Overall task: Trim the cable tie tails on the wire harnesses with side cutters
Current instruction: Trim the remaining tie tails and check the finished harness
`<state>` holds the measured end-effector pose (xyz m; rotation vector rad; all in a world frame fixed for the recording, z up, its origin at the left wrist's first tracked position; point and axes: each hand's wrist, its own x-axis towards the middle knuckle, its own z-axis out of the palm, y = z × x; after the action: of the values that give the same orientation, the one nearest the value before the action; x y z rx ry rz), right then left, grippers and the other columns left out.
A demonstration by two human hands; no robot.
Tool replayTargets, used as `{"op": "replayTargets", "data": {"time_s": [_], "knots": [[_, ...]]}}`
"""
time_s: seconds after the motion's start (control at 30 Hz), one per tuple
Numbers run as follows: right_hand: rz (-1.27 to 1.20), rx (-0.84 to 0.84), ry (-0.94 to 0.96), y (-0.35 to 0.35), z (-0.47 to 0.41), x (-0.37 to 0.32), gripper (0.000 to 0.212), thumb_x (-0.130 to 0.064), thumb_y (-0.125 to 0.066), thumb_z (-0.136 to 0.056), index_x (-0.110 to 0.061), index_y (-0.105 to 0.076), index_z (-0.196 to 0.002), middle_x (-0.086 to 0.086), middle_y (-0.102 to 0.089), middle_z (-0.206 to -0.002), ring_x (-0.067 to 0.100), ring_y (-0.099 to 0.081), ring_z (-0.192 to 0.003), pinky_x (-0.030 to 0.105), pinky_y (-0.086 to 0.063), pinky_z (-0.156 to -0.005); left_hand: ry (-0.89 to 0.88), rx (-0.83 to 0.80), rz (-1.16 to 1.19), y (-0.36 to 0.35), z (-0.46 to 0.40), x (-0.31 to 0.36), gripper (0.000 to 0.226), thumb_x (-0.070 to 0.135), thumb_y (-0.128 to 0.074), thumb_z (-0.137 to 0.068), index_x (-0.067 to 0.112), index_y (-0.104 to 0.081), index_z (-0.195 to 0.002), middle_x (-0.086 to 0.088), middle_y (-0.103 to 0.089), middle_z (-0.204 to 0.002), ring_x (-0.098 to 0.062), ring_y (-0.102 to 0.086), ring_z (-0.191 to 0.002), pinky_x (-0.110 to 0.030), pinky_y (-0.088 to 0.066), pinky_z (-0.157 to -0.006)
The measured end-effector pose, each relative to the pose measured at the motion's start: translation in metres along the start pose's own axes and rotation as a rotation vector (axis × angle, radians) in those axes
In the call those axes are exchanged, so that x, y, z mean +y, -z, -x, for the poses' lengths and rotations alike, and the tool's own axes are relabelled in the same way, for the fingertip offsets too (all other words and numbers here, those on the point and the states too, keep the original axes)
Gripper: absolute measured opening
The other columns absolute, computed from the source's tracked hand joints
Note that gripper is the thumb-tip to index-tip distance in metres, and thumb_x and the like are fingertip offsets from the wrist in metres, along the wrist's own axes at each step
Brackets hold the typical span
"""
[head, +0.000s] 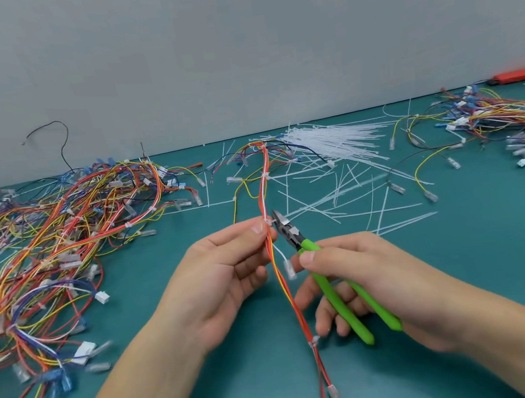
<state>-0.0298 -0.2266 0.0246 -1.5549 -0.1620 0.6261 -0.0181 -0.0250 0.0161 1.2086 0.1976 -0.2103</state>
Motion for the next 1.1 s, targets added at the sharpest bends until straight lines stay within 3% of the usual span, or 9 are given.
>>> {"op": "replayTargets", "data": {"time_s": [0.4,0.57,0.73,0.93,1.03,1.1], "knots": [[0.023,-0.023,0.016,0.001,-0.001,0.001,0.034,-0.044,-0.065,-0.086,-0.012,-0.069,-0.097,0.017,-0.076,-0.091,0.029,-0.065,-0.063,0.032,-0.047,-0.053,0.008,0.026,-0.022,-0.002,0.001,-0.003,0.027,0.022,-0.078,-0.075,0.007,-0.080,-0.097,-0.006,-0.074,-0.086,-0.008,-0.066,-0.064,-0.019,-0.054,-0.056],[0.035,-0.016,0.028,0.001,-0.002,0.003,0.024,-0.035,-0.063,-0.101,-0.011,-0.067,-0.096,0.017,-0.075,-0.090,0.028,-0.065,-0.061,0.031,-0.046,-0.051,0.014,0.027,0.001,-0.003,0.001,-0.004,0.032,0.021,-0.077,-0.075,0.005,-0.078,-0.102,-0.005,-0.074,-0.086,-0.009,-0.066,-0.065,-0.019,-0.055,-0.058],[0.023,-0.026,0.027,0.000,-0.002,0.003,0.024,-0.034,-0.059,-0.102,-0.017,-0.067,-0.087,0.022,-0.075,-0.092,0.030,-0.067,-0.062,0.032,-0.049,-0.052,0.015,0.026,0.009,-0.005,0.001,-0.005,0.028,0.019,-0.074,-0.081,0.004,-0.076,-0.104,-0.005,-0.074,-0.087,-0.009,-0.066,-0.066,-0.019,-0.055,-0.059],[0.018,-0.028,0.020,0.001,-0.003,0.003,0.027,-0.034,-0.056,-0.103,-0.009,-0.066,-0.100,0.021,-0.075,-0.090,0.030,-0.067,-0.062,0.033,-0.051,-0.055,0.004,0.047,0.032,-0.007,0.002,-0.008,0.022,0.016,-0.072,-0.085,0.004,-0.075,-0.103,-0.004,-0.075,-0.084,-0.008,-0.066,-0.065,-0.019,-0.055,-0.058],[0.038,-0.018,0.042,-0.001,-0.002,0.003,0.029,-0.033,-0.055,-0.104,-0.021,-0.070,-0.083,0.018,-0.073,-0.080,0.029,-0.064,-0.056,0.031,-0.049,-0.051,-0.002,0.055,0.045,-0.009,0.002,-0.010,0.021,0.015,-0.072,-0.086,0.003,-0.076,-0.102,-0.003,-0.074,-0.081,-0.008,-0.065,-0.064,-0.018,-0.055,-0.058],[0.046,0.009,0.044,-0.002,-0.003,0.005,0.031,-0.033,-0.053,-0.105,-0.019,-0.067,-0.080,0.016,-0.069,-0.073,0.028,-0.062,-0.050,0.031,-0.047,-0.050,-0.006,0.056,0.042,-0.010,0.002,-0.011,0.022,0.017,-0.073,-0.083,0.004,-0.076,-0.101,-0.003,-0.074,-0.081,-0.008,-0.065,-0.063,-0.018,-0.055,-0.059]]}}
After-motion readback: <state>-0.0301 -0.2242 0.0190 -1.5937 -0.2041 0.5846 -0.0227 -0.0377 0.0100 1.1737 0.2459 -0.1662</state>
